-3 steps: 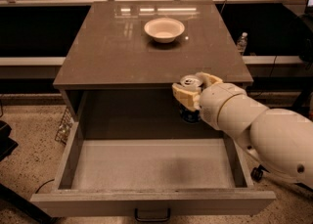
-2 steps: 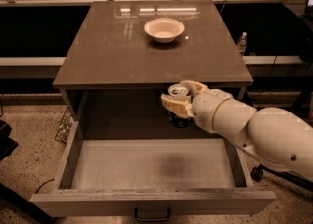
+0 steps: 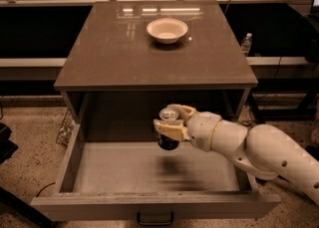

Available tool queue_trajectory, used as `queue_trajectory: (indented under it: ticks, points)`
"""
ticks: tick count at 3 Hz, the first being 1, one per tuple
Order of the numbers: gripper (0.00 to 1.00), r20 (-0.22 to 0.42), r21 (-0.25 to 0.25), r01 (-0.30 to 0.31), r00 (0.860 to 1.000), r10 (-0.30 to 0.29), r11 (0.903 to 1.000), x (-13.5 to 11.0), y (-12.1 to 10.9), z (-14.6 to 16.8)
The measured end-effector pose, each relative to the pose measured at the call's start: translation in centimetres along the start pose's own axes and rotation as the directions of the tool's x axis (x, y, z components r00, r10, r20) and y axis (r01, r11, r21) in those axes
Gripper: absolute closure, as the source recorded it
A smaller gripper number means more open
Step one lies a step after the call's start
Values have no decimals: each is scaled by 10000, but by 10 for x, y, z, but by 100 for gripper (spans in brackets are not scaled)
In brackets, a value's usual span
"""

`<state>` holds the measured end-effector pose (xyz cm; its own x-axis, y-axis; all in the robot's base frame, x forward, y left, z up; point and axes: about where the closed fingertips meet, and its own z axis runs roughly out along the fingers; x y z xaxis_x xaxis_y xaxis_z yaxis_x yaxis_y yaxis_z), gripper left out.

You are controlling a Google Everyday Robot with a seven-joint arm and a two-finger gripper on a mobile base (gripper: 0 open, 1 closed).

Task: Place pepsi can into top drawer

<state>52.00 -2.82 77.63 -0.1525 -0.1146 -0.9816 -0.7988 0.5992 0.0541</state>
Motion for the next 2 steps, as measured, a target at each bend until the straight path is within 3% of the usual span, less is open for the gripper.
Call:
queue_trajectory:
  ticks: [1,2]
  points:
    - [100,345,-948,-210,9991,243,9953,15,19,22]
    - [100,649,-1769,-479,9961,602,9831,30,35,51]
